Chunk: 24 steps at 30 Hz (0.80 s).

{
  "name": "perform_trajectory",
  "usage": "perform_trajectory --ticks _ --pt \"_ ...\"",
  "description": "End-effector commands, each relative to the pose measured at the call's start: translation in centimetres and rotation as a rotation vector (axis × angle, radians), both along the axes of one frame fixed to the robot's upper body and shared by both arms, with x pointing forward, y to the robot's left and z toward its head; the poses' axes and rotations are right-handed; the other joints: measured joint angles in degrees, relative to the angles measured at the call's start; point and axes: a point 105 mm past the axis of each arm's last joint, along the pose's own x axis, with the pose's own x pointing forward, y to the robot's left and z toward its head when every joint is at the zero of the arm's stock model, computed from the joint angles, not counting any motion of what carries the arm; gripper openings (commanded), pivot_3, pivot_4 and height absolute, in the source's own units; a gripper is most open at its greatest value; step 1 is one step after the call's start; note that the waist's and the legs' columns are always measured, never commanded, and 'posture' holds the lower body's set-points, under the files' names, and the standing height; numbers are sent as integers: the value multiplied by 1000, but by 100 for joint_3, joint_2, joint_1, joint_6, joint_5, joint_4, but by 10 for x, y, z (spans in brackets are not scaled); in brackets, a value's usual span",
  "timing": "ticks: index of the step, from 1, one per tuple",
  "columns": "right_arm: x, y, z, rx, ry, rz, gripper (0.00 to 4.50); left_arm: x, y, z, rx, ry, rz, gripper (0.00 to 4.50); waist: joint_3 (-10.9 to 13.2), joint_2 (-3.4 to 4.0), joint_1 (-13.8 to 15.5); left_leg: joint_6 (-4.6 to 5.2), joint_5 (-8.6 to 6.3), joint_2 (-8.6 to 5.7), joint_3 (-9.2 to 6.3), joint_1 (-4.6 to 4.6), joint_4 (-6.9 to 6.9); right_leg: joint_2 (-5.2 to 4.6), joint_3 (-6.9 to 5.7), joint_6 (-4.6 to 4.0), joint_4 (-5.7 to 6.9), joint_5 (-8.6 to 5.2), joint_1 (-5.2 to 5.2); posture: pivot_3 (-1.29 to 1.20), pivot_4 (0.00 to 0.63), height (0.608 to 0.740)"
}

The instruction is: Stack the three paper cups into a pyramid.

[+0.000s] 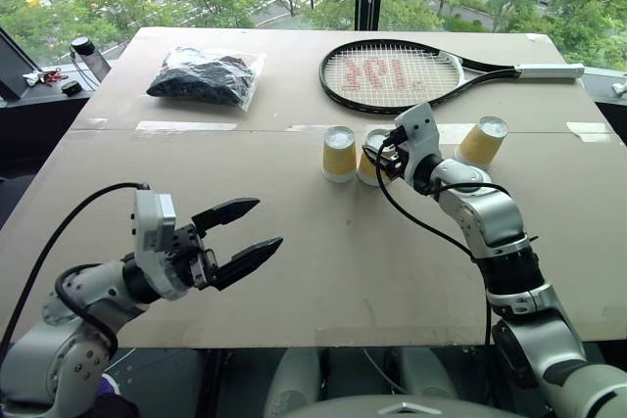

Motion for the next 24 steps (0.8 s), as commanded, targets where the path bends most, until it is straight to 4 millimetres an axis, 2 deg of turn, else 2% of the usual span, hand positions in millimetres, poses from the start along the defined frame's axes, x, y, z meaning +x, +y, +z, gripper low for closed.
perform_trajectory --ticks 1,3,7,9,11,13,15,17,24 --pt "-2 -2 20 -5 -92 23 4474 -3 1 11 -2 -53 4 4500 1 1 0 0 0 0 0 0 0 0 0 0 -1 0 -1 0 150 740" --pt "-3 -10 30 -11 -134 18 4474 -3 0 11 -7 -55 5 4500 2 3 6 0 0 0 0 -1 -1 -1 0 0 -1 0 -1 0 150 740" --pt "-18 -31 68 47 -205 49 4474 -2 -1 13 -18 -63 0 4500 5 4 14 4 -2 -1 0 -2 -2 -4 0 0 -3 0 -1 0 150 740" --pt "-24 -49 87 69 -258 24 4474 -1 -3 14 -24 -68 -5 4500 7 4 25 13 -8 0 -1 -3 -3 -6 -2 0 -4 0 0 0 150 740" --pt "-22 -71 96 49 -297 -51 4474 1 -5 16 -28 -74 -14 4500 5 3 23 17 -10 0 -2 -2 -3 -7 -4 0 -5 0 1 0 150 740" --pt "-13 -95 94 20 -296 -165 4474 2 -7 17 -34 -81 -25 4500 5 2 18 17 -10 -1 -1 0 -3 -7 -2 0 -5 0 2 0 150 740" --pt "-1 -126 83 -30 -266 -303 4474 2 -10 20 -43 -91 -49 4500 5 2 4 17 -10 0 4 3 -5 -6 3 -1 -2 0 1 0 150 740" --pt "8 -144 69 -27 -206 -380 4474 0 -13 25 -50 -111 -87 4500 5 2 7 17 -10 -1 5 2 -5 -5 1 -1 -4 0 1 0 150 740" --pt "23 -157 44 -36 -130 -439 4474 -5 -14 25 -30 -126 -132 4500 7 5 -5 1 -1 0 16 1 -11 -2 11 -1 -6 0 -3 0 150 740"
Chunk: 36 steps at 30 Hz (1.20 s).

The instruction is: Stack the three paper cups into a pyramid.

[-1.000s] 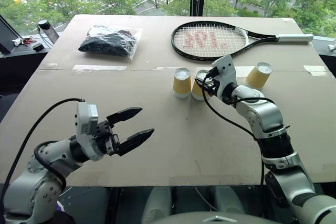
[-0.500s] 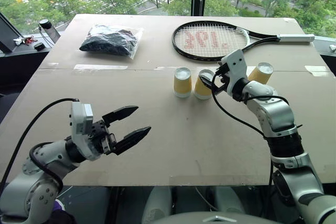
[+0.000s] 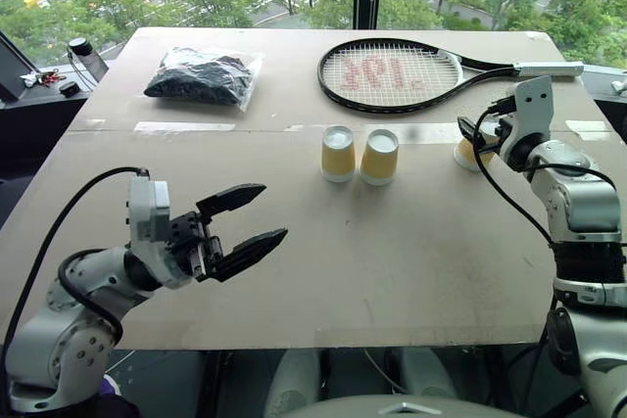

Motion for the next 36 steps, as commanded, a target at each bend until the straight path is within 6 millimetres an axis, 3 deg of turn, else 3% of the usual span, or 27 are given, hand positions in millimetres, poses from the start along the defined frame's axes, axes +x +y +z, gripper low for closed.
perform_trajectory --ticks 1,7,10,13,16,20,23,26,33,36 --pt "5 -9 11 -10 -53 -41 4474 -7 -4 5 13 -37 -37 4500 0 1 7 0 0 0 0 0 0 0 0 0 -1 0 0 0 150 740" --pt "6 -20 -1 15 -19 -86 4474 -9 -5 2 16 -32 -28 4500 0 1 10 2 -1 0 2 -1 0 -2 1 0 -1 0 0 0 150 740" --pt "7 -20 -2 9 -24 -88 3692 -8 -5 2 15 -32 -27 4500 1 1 11 5 -3 0 1 -1 0 -2 0 0 -1 0 0 0 150 740" --pt "6 -20 -1 5 -36 -85 2304 -8 -5 2 14 -32 -26 4500 1 1 12 5 -3 0 2 -1 0 -2 1 0 -2 0 0 0 150 740" --pt "2 -11 9 -2 -66 -23 2205 -7 -2 0 6 -25 -8 4500 1 1 12 5 -3 0 2 -1 0 -2 1 0 -1 0 0 0 150 740" --pt "-8 25 37 62 -117 175 2205 -1 11 -2 -27 -30 92 4500 4 6 1 9 -5 1 3 -1 -1 -2 4 0 -1 0 -1 0 150 740" --pt "-20 70 69 103 -157 384 2205 6 29 -7 -19 -87 235 4500 9 15 -17 15 -9 3 -1 -1 -1 -2 1 0 -1 0 -2 0 150 740" --pt "-34 116 94 99 -166 590 2205 2 39 -14 -24 -94 266 4500 10 16 -46 17 -10 5 3 3 -2 -1 4 0 3 1 -4 0 150 740" --pt "-41 157 114 43 -147 738 2205 -8 50 -13 -79 -66 277 4500 7 1 49 19 -11 -6 -16 -6 -4 -48 -18 0 -7 0 -4 0 150 740" --pt "-36 166 102 -42 -113 762 2205 -19 53 -14 -99 -71 281 4500 8 0 13 19 -11 -12 -13 -7 -3 -53 -19 0 -10 0 -4 0 150 740"
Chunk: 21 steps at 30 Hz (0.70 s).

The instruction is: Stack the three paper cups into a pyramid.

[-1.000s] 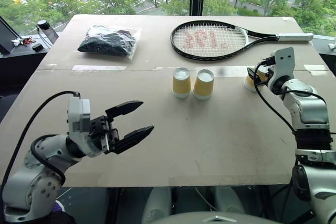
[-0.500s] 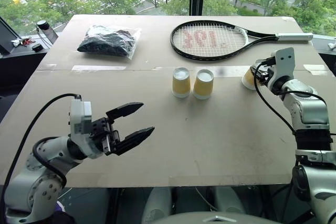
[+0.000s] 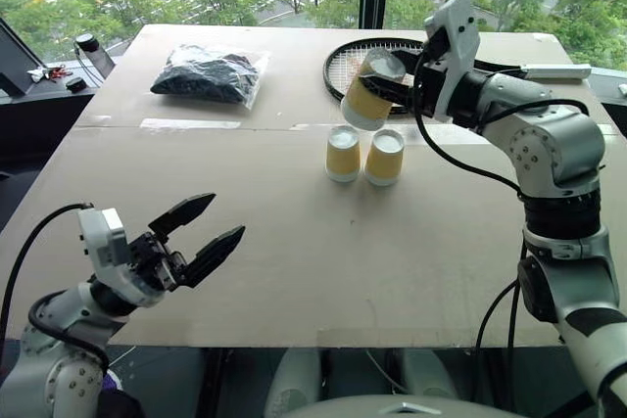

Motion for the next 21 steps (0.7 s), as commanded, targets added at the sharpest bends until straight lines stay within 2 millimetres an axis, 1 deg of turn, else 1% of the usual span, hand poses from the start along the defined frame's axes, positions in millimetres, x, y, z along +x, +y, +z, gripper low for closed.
perform_trajectory --ticks 1,9,14,15,16,18,19,21 --pt "1 6 5 -75 -59 21 2205 -13 2 11 -18 -65 -8 4500 0 0 -19 0 0 0 0 0 0 0 0 0 0 0 -1 0 150 740" --pt "11 11 -6 -88 -24 29 2205 -29 5 7 -31 -52 5 4500 2 0 -28 -1 0 5 0 1 -9 3 0 -1 2 -1 -3 0 150 740" --pt "17 9 -22 -137 -8 32 2205 -32 11 4 -23 -59 40 4500 2 0 -28 0 0 4 1 1 -9 3 -1 -1 1 -1 -3 0 150 740" --pt "17 9 -24 -149 -9 37 3005 -32 11 5 -24 -67 41 4500 2 0 -26 0 0 4 0 2 -9 3 -2 -1 1 -1 -2 0 150 740" --pt "17 9 -25 -157 -10 39 3239 -32 10 5 -25 -71 40 4500 2 0 -25 0 0 4 0 2 -9 3 -3 -1 1 -1 -2 0 150 740" --pt "14 10 -25 -172 -23 69 3950 -30 8 11 -35 -105 38 4500 3 1 -24 0 0 4 0 3 -9 3 -3 -1 2 -1 -1 0 150 740" --pt "12 10 -24 -176 -30 78 4453 -29 6 14 -39 -124 31 4500 3 1 -24 0 0 4 0 2 -9 3 -3 -1 2 0 -2 0 150 740" --pt "11 6 -16 -171 -81 67 4453 -28 3 17 -60 -137 12 4500 3 0 -20 0 0 4 0 2 -9 3 -3 -1 2 0 -1 0 150 740"
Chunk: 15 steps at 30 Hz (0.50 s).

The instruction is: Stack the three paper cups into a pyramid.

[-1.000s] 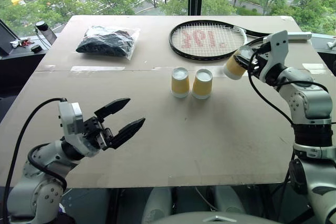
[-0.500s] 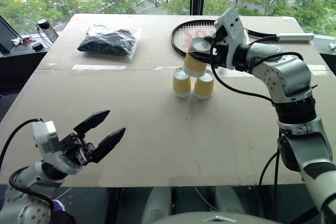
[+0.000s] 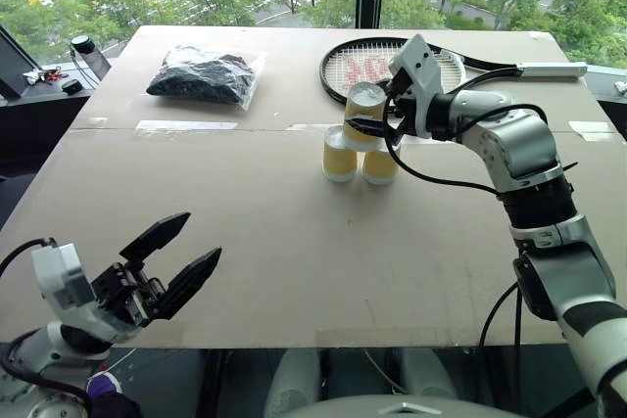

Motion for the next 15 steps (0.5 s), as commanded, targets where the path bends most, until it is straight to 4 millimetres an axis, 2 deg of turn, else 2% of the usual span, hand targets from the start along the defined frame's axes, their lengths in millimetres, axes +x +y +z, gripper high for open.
perform_trajectory --ticks 1,6,11,13,15 --pt "-9 -6 29 10 -145 19 4453 -2 -6 16 -13 -93 -34 4500 0 0 2 0 0 0 0 0 0 0 0 0 0 0 0 0 150 740" --pt "-22 -29 51 63 -249 5 4453 0 -8 13 -20 -75 -57 4500 1 -2 10 0 0 0 1 -1 0 0 1 0 -3 0 0 0 150 740" --pt "-52 -64 69 215 -392 -31 4453 4 -11 11 -35 -50 -97 4500 1 -3 34 1 0 0 -5 -2 -2 -1 -2 0 -7 0 5 0 150 740" --pt "-60 -75 66 263 -404 -70 4453 6 -11 10 -35 -44 -103 4500 1 -3 29 1 -1 0 -6 -2 -4 -1 0 0 -7 0 7 0 150 740" --pt "-70 -82 54 257 -399 -80 4453 9 -12 10 -31 -41 -106 4500 1 -3 23 1 -1 0 -5 0 -3 1 0 1 -5 0 8 0 150 740"
